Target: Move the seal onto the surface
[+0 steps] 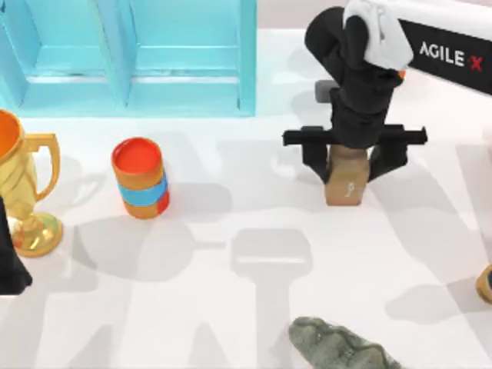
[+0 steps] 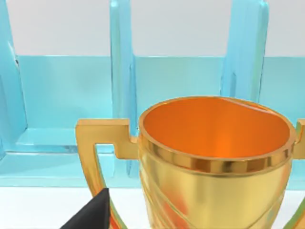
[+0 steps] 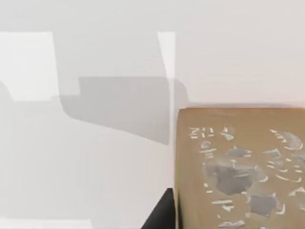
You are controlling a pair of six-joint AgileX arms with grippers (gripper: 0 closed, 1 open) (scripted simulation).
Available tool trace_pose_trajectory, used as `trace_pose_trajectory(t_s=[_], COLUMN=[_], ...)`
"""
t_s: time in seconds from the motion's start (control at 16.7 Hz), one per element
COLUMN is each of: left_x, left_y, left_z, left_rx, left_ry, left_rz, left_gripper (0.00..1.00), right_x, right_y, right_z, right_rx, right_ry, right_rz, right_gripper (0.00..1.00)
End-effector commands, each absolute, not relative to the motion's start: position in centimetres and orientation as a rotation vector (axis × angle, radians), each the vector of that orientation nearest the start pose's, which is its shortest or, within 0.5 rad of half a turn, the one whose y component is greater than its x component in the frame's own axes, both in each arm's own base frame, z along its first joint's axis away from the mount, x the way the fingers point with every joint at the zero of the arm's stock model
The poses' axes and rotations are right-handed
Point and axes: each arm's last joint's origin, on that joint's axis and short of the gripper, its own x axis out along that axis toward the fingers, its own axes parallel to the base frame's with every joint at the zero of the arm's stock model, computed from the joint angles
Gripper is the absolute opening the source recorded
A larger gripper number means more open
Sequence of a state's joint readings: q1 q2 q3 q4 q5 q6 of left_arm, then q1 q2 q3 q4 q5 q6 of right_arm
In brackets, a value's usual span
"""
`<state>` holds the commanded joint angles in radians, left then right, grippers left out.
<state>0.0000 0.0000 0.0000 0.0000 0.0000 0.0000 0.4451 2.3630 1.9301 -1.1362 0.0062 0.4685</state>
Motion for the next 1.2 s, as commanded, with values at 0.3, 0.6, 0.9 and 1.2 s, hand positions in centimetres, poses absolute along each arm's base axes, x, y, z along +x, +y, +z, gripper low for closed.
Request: trace_pose_trajectory(t_s=[0.3, 0.6, 0.9, 1.2], left_x=[10.6, 10.6, 10.6, 10.6], left_y=[-0.1, -0.1, -0.1, -0.1], left_z=[16.0, 16.0, 16.0, 16.0], left_rx=[0.000, 0.000, 0.000, 0.000], left_ry=[0.000, 0.000, 0.000, 0.000], left_rz=[0.000, 0.000, 0.000, 0.000], left_gripper=[1.00, 1.00, 1.00, 1.00], right_x=[41.4, 41.4, 41.7, 42.9], right_y=[20.3, 20.3, 20.3, 20.9], right_z=[13.8, 13.8, 14.1, 17.7], right_rx=[0.009, 0.009, 0.012, 0.006], right_ry=[1.569, 1.569, 1.577, 1.605], right_rz=[-0.010, -0.010, -0.020, -0.035], right_gripper=[1.00, 1.00, 1.00, 1.00])
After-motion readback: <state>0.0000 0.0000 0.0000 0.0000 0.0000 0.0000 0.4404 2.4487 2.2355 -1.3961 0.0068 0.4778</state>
